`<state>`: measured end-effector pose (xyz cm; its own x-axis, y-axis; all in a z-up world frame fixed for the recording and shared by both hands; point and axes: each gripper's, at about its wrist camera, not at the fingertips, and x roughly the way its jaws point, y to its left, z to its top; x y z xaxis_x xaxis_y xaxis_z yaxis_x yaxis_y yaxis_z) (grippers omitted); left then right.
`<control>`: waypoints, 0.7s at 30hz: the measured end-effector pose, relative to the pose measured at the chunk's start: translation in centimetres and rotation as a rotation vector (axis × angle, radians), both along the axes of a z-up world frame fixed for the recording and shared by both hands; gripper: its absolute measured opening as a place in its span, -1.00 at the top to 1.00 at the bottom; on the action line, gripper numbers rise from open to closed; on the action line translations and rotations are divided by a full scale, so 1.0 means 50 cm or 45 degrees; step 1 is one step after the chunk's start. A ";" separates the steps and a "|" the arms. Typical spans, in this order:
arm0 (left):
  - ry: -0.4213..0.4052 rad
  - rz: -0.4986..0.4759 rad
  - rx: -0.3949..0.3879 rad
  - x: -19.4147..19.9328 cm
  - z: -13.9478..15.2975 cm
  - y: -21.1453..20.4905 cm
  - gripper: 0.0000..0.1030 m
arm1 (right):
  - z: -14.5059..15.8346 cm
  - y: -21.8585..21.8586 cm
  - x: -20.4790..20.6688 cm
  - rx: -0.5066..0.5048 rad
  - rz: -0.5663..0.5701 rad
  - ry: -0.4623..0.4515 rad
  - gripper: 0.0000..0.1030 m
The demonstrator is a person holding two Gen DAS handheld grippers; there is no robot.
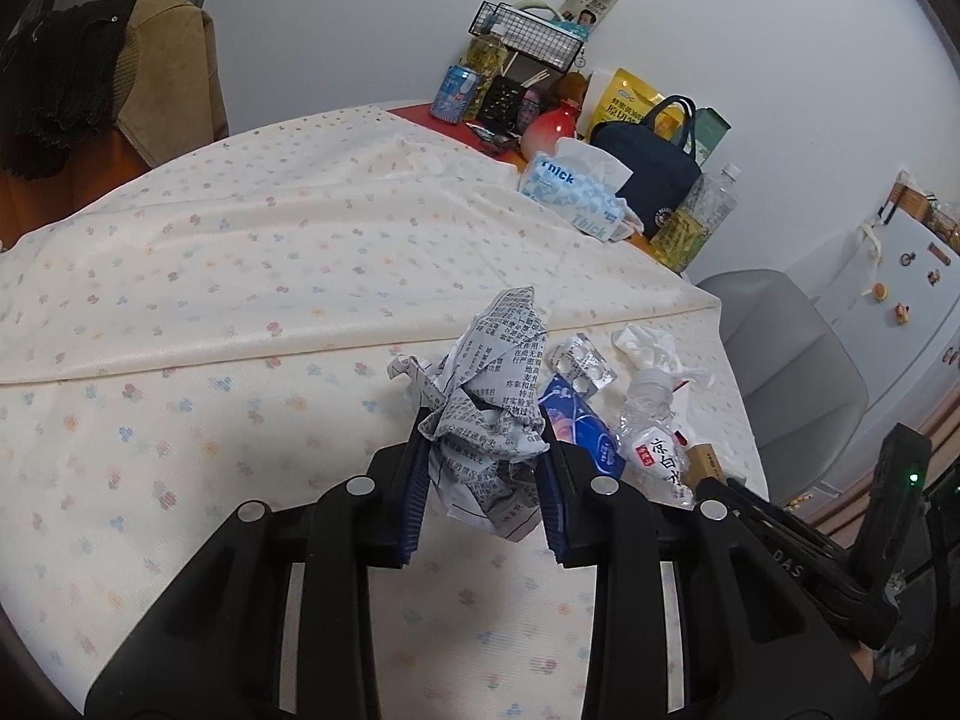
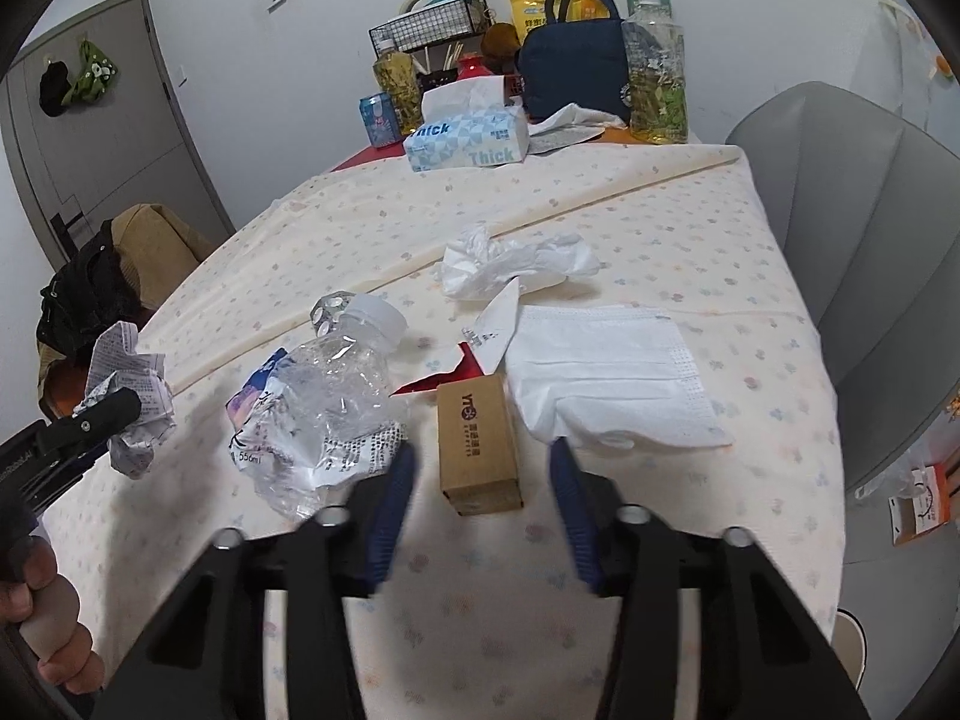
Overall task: Collect trash
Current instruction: 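Grasp the crumpled printed paper with the left tool while the right tool grasps the cardboard box, then carry the crumpled paper and cardboard box in both tools over the white bin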
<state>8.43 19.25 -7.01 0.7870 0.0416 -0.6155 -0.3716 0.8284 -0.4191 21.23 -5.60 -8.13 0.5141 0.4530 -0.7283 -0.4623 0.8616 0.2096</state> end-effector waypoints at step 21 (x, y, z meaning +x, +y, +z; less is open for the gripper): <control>-0.111 -0.295 -0.015 0.024 0.070 -0.204 0.39 | 0.099 -0.203 -0.163 0.094 -0.139 -0.131 0.47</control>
<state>9.62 9.03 -3.49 0.8251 -0.1529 -0.5440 -0.1342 0.8821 -0.4515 13.08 -15.75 -3.19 0.6335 0.4407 -0.6360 -0.3888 0.8920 0.2307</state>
